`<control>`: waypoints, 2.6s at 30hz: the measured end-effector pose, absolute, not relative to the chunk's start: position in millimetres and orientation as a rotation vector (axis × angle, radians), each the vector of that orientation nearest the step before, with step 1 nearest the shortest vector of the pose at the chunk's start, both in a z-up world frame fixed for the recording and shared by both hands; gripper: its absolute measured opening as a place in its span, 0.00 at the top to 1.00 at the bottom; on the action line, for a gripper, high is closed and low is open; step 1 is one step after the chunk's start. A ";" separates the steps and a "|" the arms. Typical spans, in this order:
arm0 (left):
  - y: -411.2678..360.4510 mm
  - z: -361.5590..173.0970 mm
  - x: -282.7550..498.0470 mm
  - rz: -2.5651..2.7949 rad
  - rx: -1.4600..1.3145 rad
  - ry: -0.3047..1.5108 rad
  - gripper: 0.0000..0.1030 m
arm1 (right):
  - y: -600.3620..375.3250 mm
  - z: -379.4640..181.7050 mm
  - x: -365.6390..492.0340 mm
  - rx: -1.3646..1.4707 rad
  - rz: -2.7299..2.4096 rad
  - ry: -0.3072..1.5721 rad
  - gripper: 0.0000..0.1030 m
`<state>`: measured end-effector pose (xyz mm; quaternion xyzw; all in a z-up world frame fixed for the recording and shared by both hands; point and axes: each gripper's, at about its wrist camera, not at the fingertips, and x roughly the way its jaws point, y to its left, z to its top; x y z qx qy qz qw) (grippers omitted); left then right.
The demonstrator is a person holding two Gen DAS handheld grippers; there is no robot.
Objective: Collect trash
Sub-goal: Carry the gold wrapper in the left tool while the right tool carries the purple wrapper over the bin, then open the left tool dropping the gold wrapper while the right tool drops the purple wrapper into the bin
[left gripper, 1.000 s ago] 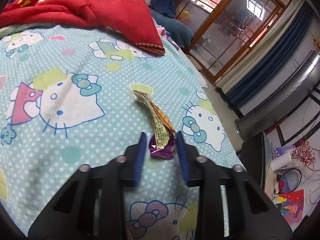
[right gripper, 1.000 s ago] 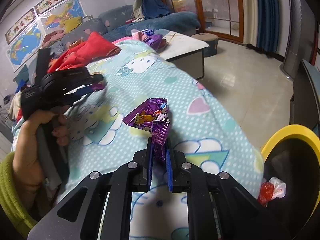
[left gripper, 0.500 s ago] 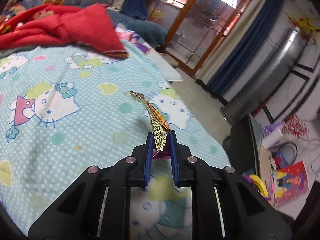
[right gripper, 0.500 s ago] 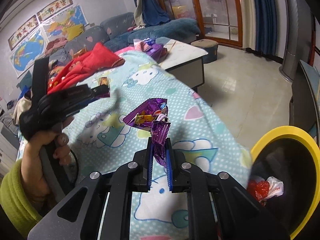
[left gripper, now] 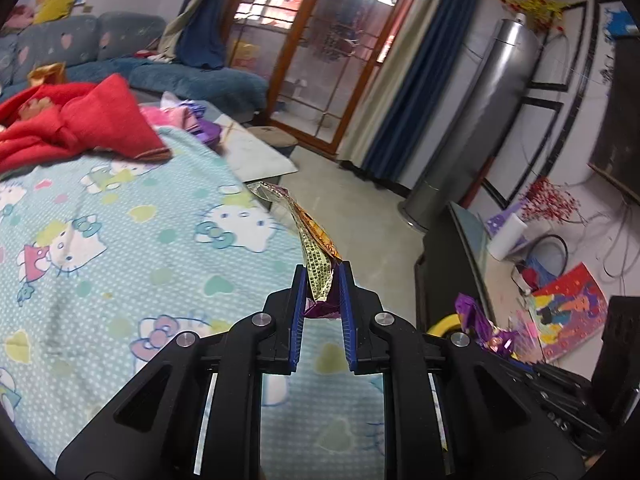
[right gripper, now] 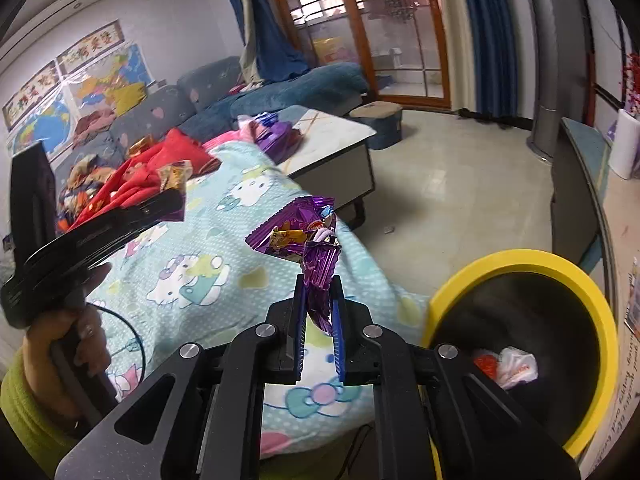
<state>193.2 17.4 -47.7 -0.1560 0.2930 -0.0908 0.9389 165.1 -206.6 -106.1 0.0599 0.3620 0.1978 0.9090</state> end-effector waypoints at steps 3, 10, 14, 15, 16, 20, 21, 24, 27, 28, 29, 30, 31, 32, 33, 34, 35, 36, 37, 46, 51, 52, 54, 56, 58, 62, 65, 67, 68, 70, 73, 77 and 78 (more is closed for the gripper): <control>4.5 -42.2 187.9 -0.218 -0.297 0.592 0.90 | -214.8 -104.4 160.5 0.124 0.389 0.733 0.89; -18.3 -35.8 180.4 -0.271 -0.248 0.582 0.90 | -231.4 -100.8 150.4 0.128 0.344 0.703 0.89; -32.4 -33.0 174.4 -0.307 -0.226 0.582 0.90 | -244.0 -100.4 147.7 0.134 0.307 0.690 0.89; -34.1 -33.0 173.6 -0.314 -0.222 0.582 0.90 | -248.5 -100.5 146.6 0.139 0.296 0.686 0.89; -39.0 -32.5 172.3 -0.325 -0.213 0.583 0.90 | -251.4 -100.9 146.2 0.142 0.289 0.685 0.89; -50.3 -31.2 168.6 -0.353 -0.195 0.583 0.89 | -265.9 -101.1 142.8 0.162 0.252 0.677 0.89; -54.3 -30.9 167.4 -0.362 -0.188 0.583 0.89 | -269.5 -101.4 141.8 0.165 0.244 0.674 0.89; -63.9 -31.1 164.4 -0.385 -0.170 0.587 0.89 | -280.7 -102.0 138.7 0.181 0.216 0.667 0.89; -73.9 -31.9 161.6 -0.409 -0.156 0.593 0.89 | -292.6 -102.5 136.2 0.194 0.186 0.659 0.89; -77.8 -32.4 160.3 -0.418 -0.148 0.595 0.89 | -296.2 -102.2 134.9 0.199 0.174 0.656 0.89; -81.3 -32.9 158.5 -0.425 -0.141 0.596 0.89 | -300.5 -101.9 133.7 0.205 0.163 0.653 0.89; -85.5 -33.2 157.0 -0.434 -0.134 0.598 0.89 | -303.5 -102.1 132.6 0.208 0.156 0.651 0.89; -88.7 -33.2 155.9 -0.440 -0.129 0.599 0.89 | -308.1 -102.0 131.2 0.210 0.144 0.648 0.89; -92.8 -33.4 154.6 -0.448 -0.122 0.599 0.89 | -312.6 -101.9 130.2 0.212 0.134 0.646 0.89; -97.1 -33.5 153.5 -0.457 -0.114 0.601 0.89 | -317.2 -102.0 129.3 0.215 0.127 0.645 0.89; -100.4 -33.8 153.2 -0.462 -0.107 0.602 0.89 | -322.9 -102.2 128.0 0.220 0.114 0.642 0.89; -103.6 -33.8 152.2 -0.467 -0.101 0.603 0.89 | -328.2 -102.5 126.8 0.225 0.107 0.642 0.89; -107.3 -34.2 151.1 -0.474 -0.094 0.606 0.89 | -332.8 -102.8 125.8 0.229 0.099 0.642 0.89; -109.8 -34.3 150.7 -0.478 -0.088 0.608 0.89 | -337.5 -103.7 124.5 0.233 0.089 0.640 0.89; -144.9 -39.6 143.8 -0.530 -0.016 0.621 0.89 | -362.8 -111.7 118.9 0.260 0.042 0.658 0.89; -162.8 -45.7 143.4 -0.555 0.020 0.640 0.89 | -371.2 -120.7 120.5 0.272 0.033 0.693 0.89; -165.7 -47.2 143.4 -0.558 0.025 0.645 0.89 | -372.6 -122.6 120.6 0.275 0.031 0.698 0.89; -172.3 -50.9 144.9 -0.566 0.038 0.658 0.89 | -376.5 -127.3 121.1 0.283 0.030 0.709 0.89; -177.0 -53.4 145.1 -0.571 0.049 0.667 0.89 | -378.9 -130.7 120.4 0.286 0.031 0.716 0.89; -183.0 -57.6 145.7 -0.580 0.063 0.679 0.89 | -381.8 -133.7 120.8 0.292 0.031 0.726 0.88; -193.1 -64.0 148.4 -0.592 0.087 0.697 0.89 | -386.4 -138.9 120.5 0.306 0.028 0.736 0.88; -200.4 -70.3 150.6 -0.607 0.105 0.712 0.89 | -389.5 -142.7 119.9 0.317 0.027 0.744 0.87; -204.5 -75.3 152.9 -0.619 0.117 0.727 0.89 | -391.4 -145.4 120.5 0.323 0.027 0.752 0.87; -206.2 -77.8 154.1 -0.624 0.121 0.733 0.89 | -392.2 -146.9 120.5 0.325 0.027 0.756 0.87; -208.4 -81.2 156.5 -0.630 0.128 0.740 0.89 | -394.1 -149.2 120.7 0.329 0.029 0.762 0.87; -214.6 -85.5 160.9 -0.633 0.142 0.754 0.88 | -396.6 -153.2 121.1 0.339 0.028 0.772 0.87; -218.5 -90.5 168.6 -0.628 0.149 0.773 0.82 | -398.5 -157.2 120.6 0.348 0.033 0.784 0.84; -219.1 -91.3 169.8 -0.623 0.152 0.775 0.74 | -398.8 -157.8 120.2 0.348 0.031 0.785 0.82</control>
